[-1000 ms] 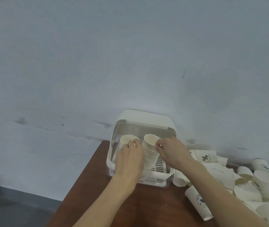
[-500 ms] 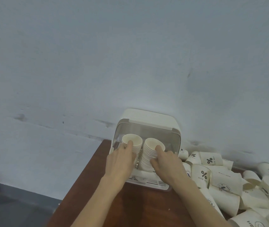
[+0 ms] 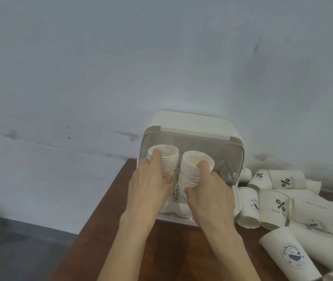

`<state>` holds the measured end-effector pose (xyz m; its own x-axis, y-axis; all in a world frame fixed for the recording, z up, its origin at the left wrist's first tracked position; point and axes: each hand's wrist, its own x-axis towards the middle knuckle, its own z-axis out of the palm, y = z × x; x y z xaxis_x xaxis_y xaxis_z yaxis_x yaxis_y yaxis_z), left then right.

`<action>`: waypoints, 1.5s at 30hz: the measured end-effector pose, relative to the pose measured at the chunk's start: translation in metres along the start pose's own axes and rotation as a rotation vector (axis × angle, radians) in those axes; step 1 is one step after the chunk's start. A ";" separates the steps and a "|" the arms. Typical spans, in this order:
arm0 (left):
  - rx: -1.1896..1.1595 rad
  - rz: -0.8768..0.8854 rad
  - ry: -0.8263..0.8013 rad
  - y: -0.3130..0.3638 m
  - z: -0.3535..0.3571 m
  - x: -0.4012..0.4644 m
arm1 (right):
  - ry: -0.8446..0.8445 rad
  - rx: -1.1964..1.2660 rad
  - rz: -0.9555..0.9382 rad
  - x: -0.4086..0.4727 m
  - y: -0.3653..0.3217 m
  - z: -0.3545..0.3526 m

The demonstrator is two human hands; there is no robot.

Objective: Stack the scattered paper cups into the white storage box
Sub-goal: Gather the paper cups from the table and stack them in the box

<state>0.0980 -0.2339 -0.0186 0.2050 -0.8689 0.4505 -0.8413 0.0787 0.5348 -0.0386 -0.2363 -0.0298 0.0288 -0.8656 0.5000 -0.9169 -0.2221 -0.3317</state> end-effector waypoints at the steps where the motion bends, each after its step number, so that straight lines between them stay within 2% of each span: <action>1: -0.011 -0.003 0.000 -0.001 0.000 0.000 | 0.003 -0.019 0.002 0.002 -0.001 0.001; 17: -0.037 0.042 -0.013 0.001 0.017 -0.001 | -0.097 -0.029 0.073 0.084 0.009 0.025; 29: -0.022 0.041 0.048 -0.012 0.024 0.026 | -0.138 0.033 0.044 0.086 0.014 0.018; 34: -0.003 0.062 0.004 -0.017 0.040 0.051 | -0.115 0.034 0.033 0.086 0.015 0.020; 45: -0.047 0.039 0.015 -0.016 0.057 0.064 | -0.149 0.053 0.029 0.087 0.014 0.013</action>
<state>0.0960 -0.3187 -0.0395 0.1804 -0.8575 0.4818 -0.8243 0.1354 0.5497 -0.0433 -0.3209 -0.0013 0.0646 -0.9282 0.3663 -0.8960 -0.2156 -0.3881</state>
